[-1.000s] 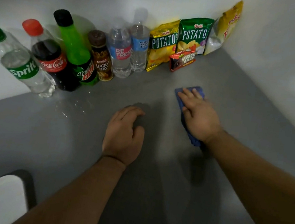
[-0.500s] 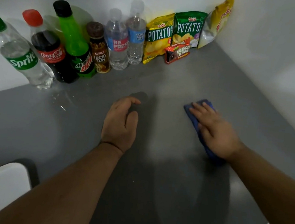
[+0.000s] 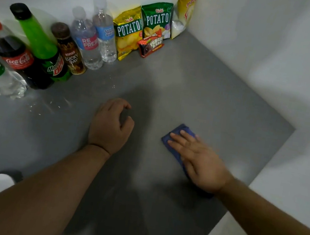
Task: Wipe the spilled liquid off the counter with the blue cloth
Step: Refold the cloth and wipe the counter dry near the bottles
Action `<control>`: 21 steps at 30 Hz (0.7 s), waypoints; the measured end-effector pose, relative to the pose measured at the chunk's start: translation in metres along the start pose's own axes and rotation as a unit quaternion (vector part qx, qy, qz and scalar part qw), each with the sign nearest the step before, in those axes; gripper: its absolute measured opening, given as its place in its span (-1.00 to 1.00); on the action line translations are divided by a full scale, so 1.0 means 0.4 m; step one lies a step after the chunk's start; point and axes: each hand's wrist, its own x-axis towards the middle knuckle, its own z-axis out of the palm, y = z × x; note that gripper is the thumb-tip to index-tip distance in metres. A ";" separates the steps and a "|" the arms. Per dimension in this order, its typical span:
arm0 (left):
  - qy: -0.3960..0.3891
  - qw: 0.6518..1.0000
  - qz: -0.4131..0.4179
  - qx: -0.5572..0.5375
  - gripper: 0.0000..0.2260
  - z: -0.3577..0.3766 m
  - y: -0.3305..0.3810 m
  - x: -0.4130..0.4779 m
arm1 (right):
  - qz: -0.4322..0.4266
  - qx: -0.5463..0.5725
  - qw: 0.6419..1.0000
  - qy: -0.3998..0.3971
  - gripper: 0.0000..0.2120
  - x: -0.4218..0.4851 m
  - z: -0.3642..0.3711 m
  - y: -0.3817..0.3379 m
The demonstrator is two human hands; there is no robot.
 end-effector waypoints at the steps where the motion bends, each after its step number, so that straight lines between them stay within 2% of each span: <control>1: -0.011 1.000 0.007 0.002 -0.65 0.004 0.017 -0.019 | 0.040 0.007 0.999 0.015 -0.45 -0.009 -0.024 0.045; 4: -0.039 0.999 0.022 -0.010 -0.63 0.031 0.074 -0.085 | 0.144 0.011 0.988 0.055 -0.49 0.027 -0.060 0.104; 7: -0.047 0.998 0.022 -0.043 -0.67 0.066 0.115 -0.133 | 0.188 0.010 0.979 0.083 -0.47 0.050 -0.031 0.034; 12: -0.030 0.994 -0.004 -0.106 -0.63 0.096 0.157 -0.151 | 0.090 0.010 0.995 0.045 -0.39 -0.115 0.073 -0.165; 15: -0.027 0.993 -0.020 -0.109 -0.66 0.124 0.189 -0.131 | 0.010 -0.011 1.000 0.008 -0.41 -0.216 0.123 -0.215; 18: -0.032 0.995 -0.024 -0.089 -0.71 0.166 0.236 -0.104 | -0.025 -0.007 1.000 -0.010 -0.46 -0.265 0.093 -0.134; 21: -0.028 0.997 -0.027 -0.071 -0.73 0.208 0.276 -0.084 | 0.036 0.027 0.999 -0.006 -0.40 -0.273 0.014 0.028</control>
